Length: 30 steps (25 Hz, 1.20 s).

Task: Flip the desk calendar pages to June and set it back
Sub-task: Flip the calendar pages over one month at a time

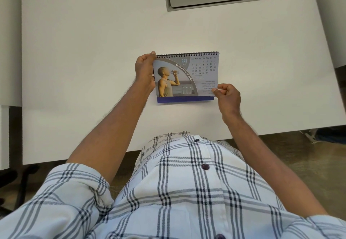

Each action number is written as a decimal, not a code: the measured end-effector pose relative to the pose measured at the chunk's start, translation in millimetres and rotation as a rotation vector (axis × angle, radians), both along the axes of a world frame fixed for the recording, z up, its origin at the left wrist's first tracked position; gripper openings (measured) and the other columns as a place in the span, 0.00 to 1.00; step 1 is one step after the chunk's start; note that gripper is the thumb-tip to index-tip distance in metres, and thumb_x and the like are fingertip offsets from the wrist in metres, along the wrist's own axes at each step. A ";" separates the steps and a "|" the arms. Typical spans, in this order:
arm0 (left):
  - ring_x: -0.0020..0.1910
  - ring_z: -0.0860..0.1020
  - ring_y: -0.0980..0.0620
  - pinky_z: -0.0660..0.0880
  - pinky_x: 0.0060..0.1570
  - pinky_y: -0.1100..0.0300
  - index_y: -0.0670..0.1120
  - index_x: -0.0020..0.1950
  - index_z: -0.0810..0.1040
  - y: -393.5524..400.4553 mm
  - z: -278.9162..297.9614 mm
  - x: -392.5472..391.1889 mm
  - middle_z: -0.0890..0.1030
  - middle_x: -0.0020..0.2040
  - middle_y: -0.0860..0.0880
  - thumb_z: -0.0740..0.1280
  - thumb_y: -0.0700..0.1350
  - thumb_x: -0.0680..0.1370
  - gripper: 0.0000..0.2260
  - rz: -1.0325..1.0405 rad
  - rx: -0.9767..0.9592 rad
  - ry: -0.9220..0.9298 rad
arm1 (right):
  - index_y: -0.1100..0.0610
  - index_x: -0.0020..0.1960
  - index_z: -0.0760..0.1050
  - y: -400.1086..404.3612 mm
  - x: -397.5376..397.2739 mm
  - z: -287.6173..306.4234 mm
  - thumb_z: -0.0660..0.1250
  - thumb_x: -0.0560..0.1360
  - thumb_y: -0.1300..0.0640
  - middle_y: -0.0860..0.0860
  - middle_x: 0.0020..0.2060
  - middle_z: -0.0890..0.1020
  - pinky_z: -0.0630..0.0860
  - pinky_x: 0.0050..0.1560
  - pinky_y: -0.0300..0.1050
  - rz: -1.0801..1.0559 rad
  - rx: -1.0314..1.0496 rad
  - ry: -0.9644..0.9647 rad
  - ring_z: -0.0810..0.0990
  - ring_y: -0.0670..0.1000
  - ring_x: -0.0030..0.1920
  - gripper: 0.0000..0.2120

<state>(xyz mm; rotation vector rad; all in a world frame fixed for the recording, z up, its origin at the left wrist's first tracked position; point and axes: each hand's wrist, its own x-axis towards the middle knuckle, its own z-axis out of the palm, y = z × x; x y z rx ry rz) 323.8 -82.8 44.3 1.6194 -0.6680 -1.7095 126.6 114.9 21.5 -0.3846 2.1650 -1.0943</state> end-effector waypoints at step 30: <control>0.45 0.82 0.48 0.78 0.39 0.57 0.50 0.55 0.80 4.1 15.0 6.0 0.85 0.42 0.50 0.66 0.46 0.81 0.06 -0.109 0.035 -0.013 | 0.53 0.58 0.72 -124.7 -20.7 122.6 0.72 0.76 0.58 0.51 0.50 0.86 0.77 0.57 0.48 -0.161 -0.474 -0.394 0.86 0.51 0.57 0.13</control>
